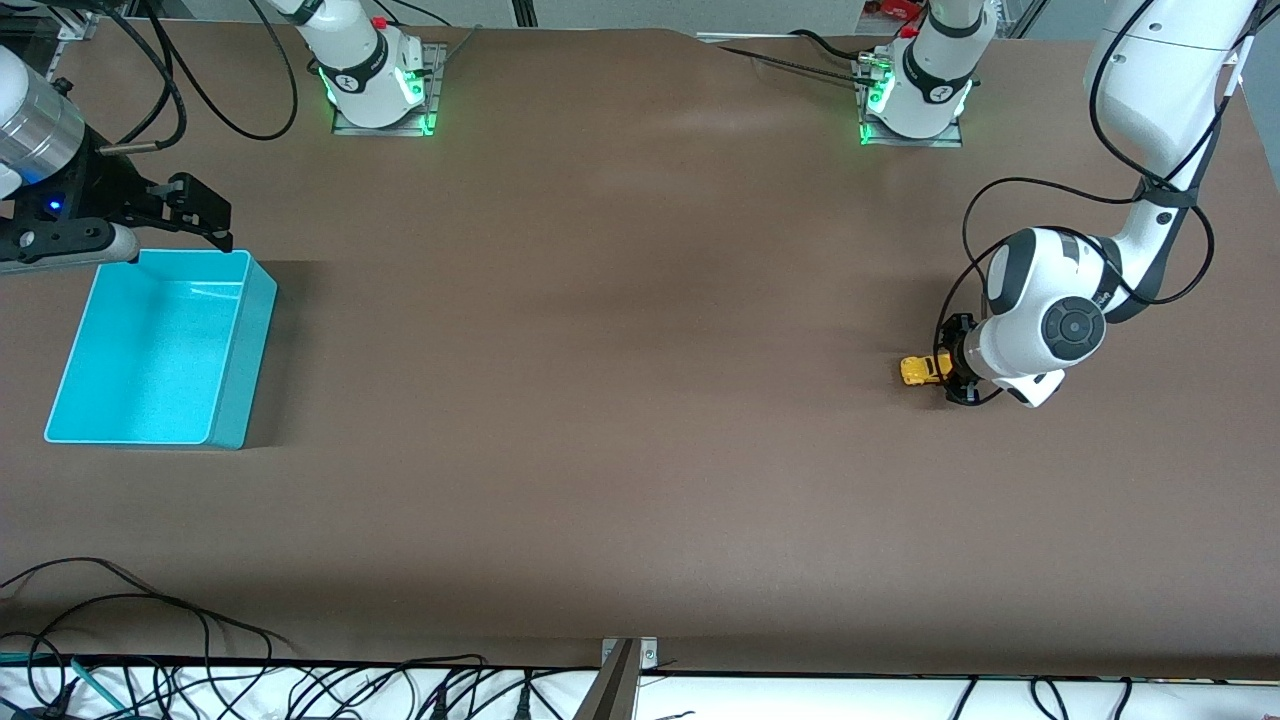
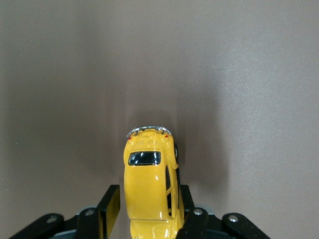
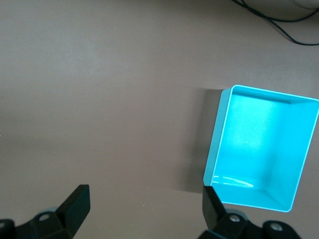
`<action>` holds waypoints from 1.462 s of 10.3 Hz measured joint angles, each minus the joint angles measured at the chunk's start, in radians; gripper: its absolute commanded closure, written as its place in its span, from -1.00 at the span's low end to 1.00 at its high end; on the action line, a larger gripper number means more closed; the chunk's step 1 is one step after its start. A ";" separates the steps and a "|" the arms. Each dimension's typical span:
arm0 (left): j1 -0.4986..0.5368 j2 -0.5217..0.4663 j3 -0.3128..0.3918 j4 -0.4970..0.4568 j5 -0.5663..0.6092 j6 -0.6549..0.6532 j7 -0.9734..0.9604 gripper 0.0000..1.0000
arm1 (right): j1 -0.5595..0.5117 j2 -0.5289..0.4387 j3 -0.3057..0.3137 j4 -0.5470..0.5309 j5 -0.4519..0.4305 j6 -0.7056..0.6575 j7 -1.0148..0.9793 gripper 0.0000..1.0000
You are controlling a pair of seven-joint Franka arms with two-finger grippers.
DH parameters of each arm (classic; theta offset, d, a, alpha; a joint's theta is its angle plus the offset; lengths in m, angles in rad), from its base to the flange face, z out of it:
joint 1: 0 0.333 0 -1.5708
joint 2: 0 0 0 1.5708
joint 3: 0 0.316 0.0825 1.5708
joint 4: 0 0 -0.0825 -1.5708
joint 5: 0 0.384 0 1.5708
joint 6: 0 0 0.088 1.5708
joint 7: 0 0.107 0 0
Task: Wind up and store yellow beetle car
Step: 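Close the left gripper on the yellow car's body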
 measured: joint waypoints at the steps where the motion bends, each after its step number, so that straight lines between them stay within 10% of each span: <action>1: 0.000 0.002 0.000 0.000 0.000 0.000 -0.001 0.71 | 0.000 0.000 0.000 0.000 0.000 0.000 0.000 -1.00; 2: 0.000 -0.001 -0.001 0.002 0.000 0.001 -0.002 1.00 | 0.000 0.000 0.000 0.000 0.000 0.000 0.000 -1.00; 15: -0.095 -0.002 -0.007 0.009 0.038 -0.007 -0.090 1.00 | 0.000 0.000 0.000 0.000 0.000 0.000 0.000 -1.00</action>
